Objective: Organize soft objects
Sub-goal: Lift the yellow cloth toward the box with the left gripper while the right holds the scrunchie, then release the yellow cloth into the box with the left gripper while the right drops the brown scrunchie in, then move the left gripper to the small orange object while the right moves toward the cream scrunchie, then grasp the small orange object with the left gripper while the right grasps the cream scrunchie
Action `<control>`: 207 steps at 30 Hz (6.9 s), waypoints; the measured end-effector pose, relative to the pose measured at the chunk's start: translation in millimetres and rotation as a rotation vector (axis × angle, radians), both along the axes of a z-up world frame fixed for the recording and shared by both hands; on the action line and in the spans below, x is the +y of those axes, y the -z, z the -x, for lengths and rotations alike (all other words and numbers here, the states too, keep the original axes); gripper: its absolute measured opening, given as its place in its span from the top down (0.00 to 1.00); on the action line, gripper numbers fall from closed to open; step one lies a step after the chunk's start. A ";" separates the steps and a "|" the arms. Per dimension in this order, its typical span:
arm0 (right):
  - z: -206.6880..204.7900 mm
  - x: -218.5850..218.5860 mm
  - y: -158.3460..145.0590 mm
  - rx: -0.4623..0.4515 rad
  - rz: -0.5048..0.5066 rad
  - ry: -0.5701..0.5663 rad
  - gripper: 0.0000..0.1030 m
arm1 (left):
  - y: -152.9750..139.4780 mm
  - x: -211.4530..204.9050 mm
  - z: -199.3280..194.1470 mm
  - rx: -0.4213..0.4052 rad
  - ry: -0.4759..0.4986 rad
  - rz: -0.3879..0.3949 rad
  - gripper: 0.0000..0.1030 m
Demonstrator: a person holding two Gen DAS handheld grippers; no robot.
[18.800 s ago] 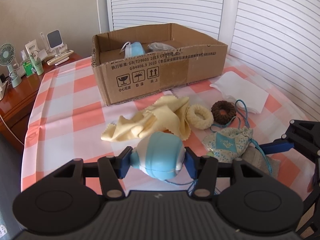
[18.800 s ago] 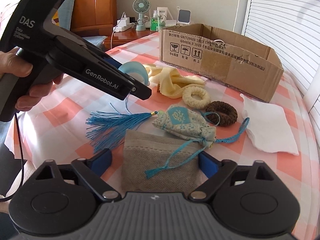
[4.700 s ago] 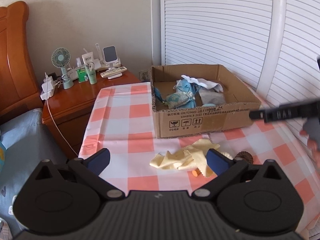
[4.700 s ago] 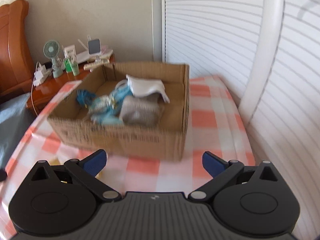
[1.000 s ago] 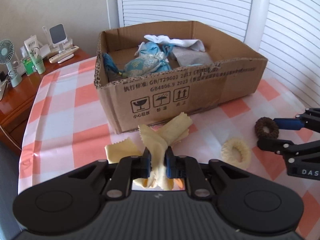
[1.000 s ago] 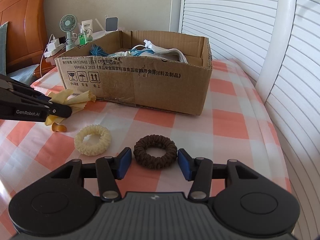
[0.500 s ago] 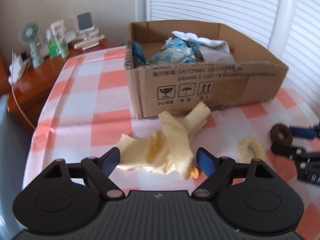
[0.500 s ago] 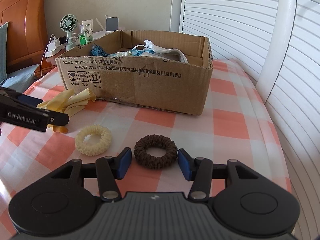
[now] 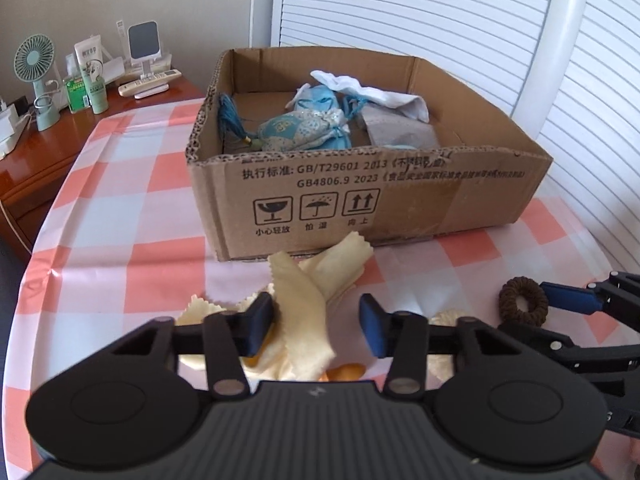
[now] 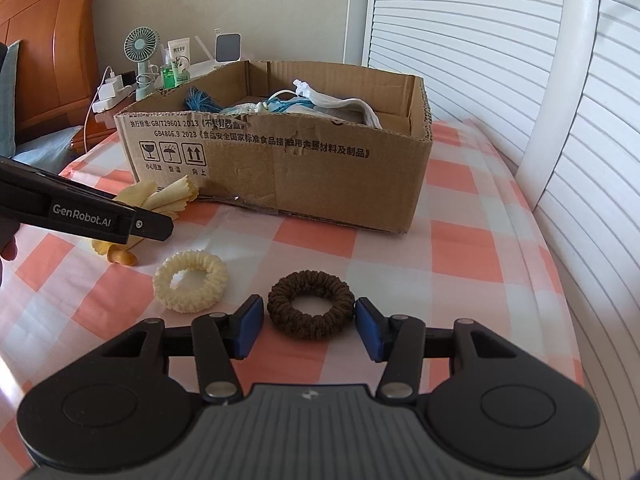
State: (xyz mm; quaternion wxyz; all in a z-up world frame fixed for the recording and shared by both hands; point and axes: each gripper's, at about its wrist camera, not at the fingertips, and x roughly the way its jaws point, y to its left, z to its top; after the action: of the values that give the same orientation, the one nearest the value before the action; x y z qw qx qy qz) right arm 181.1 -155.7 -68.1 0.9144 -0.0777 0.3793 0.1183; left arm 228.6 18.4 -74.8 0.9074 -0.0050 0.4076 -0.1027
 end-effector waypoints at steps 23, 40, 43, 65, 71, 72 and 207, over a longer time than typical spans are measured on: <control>0.2 4.5 -10.3 -0.035 0.043 0.008 0.61 | -19.2 13.4 11.7 -0.017 0.099 -0.039 0.88; 7.0 -4.5 -46.0 -0.084 0.003 -0.019 0.61 | -88.3 23.4 21.5 -0.080 0.198 -0.001 0.88; 7.4 -5.6 -53.9 -0.098 -0.007 -0.028 0.61 | -103.1 20.6 12.6 -0.117 0.193 -0.010 0.88; -3.0 -10.4 -86.1 -0.173 -0.003 -0.046 0.61 | -107.6 -4.7 -141.1 -0.170 0.009 -0.132 0.13; -10.1 -12.6 -90.4 -0.182 -0.002 -0.041 0.61 | -112.3 -0.2 -111.4 -0.107 0.025 -0.111 0.11; -10.8 -12.9 -92.7 -0.189 -0.005 -0.042 0.61 | -113.5 -1.4 -102.2 -0.109 0.032 -0.124 0.10; -22.0 -9.4 6.8 0.048 0.031 0.072 0.00 | 5.9 -20.3 50.6 -0.105 0.051 -0.149 0.79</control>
State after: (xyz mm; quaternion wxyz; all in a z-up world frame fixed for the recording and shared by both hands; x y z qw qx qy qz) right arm 203.2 -165.1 -74.9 0.9075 -0.0753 0.4053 0.0813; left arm 178.0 -1.9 -80.7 0.9224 0.0783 0.3659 -0.0954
